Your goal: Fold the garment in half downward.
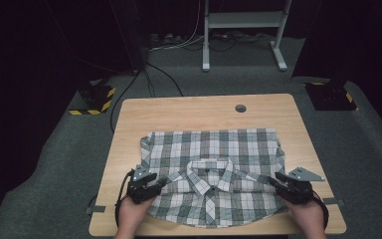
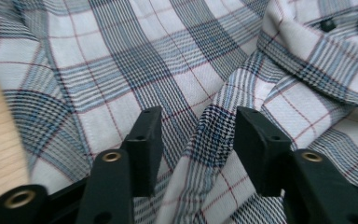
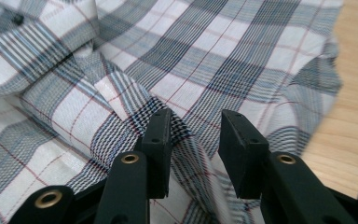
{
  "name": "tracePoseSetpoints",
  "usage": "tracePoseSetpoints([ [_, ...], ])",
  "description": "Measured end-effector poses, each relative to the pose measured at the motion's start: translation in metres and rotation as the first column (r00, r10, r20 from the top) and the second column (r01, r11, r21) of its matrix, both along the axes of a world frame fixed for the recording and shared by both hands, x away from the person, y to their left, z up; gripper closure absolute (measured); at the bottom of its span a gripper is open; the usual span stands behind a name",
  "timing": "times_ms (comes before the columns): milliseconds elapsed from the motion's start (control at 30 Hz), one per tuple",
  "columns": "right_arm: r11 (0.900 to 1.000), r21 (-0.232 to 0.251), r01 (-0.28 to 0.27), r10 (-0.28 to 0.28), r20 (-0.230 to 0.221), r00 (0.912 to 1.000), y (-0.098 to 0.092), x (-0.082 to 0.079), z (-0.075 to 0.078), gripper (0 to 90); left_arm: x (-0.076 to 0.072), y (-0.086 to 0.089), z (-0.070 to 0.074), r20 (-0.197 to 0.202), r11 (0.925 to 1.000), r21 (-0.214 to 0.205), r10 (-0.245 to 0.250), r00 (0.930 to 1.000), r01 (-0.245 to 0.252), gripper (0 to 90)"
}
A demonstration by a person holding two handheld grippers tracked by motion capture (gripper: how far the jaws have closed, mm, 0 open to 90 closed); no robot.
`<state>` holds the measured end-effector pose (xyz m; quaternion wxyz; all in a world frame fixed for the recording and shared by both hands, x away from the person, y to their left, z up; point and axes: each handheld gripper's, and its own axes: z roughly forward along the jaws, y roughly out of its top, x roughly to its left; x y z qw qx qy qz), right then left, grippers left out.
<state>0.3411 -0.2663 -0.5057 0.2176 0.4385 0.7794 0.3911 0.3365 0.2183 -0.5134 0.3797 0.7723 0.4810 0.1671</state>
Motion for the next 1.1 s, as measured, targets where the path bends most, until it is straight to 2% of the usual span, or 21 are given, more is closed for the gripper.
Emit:
tracePoseSetpoints([
  [67,1.0,-0.006,-0.003,0.002,-0.04,0.9992,0.004,0.005,-0.007,67.5,0.004,-0.002,-0.007,-0.032,1.0,-0.002,-0.003,0.9995,0.003,61.4],
  [100,1.0,-0.006,-0.003,0.002,-0.04,0.9992,0.004,0.005,-0.007,67.5,0.004,-0.002,-0.007,-0.032,1.0,-0.002,-0.003,0.9995,0.003,65.5],
  [133,1.0,-0.007,-0.006,0.005,-0.047,0.9989,0.004,0.006,-0.01,72.1,0.004,-0.001,-0.009,-0.043,0.9999,-0.004,-0.011,0.999,0.011,65.5],
  [167,0.9998,-0.008,-0.02,0.02,-0.061,0.998,0.005,0.005,-0.012,83.0,0.003,-0.001,-0.01,-0.044,0.9999,-0.008,-0.011,0.999,0.011,75.5],
  [200,0.9998,-0.008,-0.02,0.02,-0.061,0.998,0.005,0.005,-0.012,83.0,0.003,0.0,-0.011,-0.046,0.9998,-0.013,-0.012,0.9989,0.012,75.5],
  [267,0.9992,-0.018,-0.034,0.033,-0.049,0.9983,0.007,0.003,-0.012,86.7,0.002,0.001,-0.012,-0.041,0.9995,-0.027,-0.02,0.9989,0.019,86.0],
  [367,0.9994,-0.011,-0.034,0.033,-0.026,0.9991,0.007,-0.002,-0.009,87.1,-0.004,0.003,-0.007,-0.019,0.9986,-0.048,-0.023,0.9995,0.022,89.1],
  [500,0.9993,0.007,-0.038,0.038,-0.001,0.9993,0.003,-0.013,-0.003,86.8,-0.017,0.007,0.002,0.017,0.9958,-0.087,-0.027,0.9995,0.028,89.3],
  [633,0.9989,0.016,-0.043,0.043,0.01,0.999,0.001,-0.025,-0.002,86.0,-0.031,0.01,0.007,0.035,0.994,-0.1,-0.04,0.9986,0.043,89.2],
  [867,0.999,0.027,-0.037,0.037,0.0,0.9993,-0.003,-0.039,-0.009,83.4,-0.046,0.011,-0.005,0.021,0.9933,-0.108,-0.039,0.999,0.041,86.6],
  [967,0.9989,0.031,-0.036,0.036,-0.003,0.9993,-0.005,-0.042,-0.01,77.9,-0.049,0.015,-0.006,0.018,0.9904,-0.133,-0.035,0.9992,0.037,79.1],
  [1033,0.9987,0.04,-0.033,0.032,0.011,0.9994,-0.006,-0.045,-0.007,73.6,-0.051,0.017,0.0,0.048,0.9887,-0.147,-0.02,0.9986,0.027,73.0],
  [1067,0.997,0.067,-0.039,0.037,0.038,0.9986,-0.006,-0.048,0.001,70.5,-0.049,0.019,0.01,0.08,0.9866,-0.163,0.021,0.9966,-0.008,63.4],
  [1100,0.9964,0.076,-0.038,0.033,0.055,0.9979,-0.005,-0.048,0.005,68.7,-0.047,0.018,0.014,0.092,0.9883,-0.151,0.036,0.9951,-0.022,59.7],
])
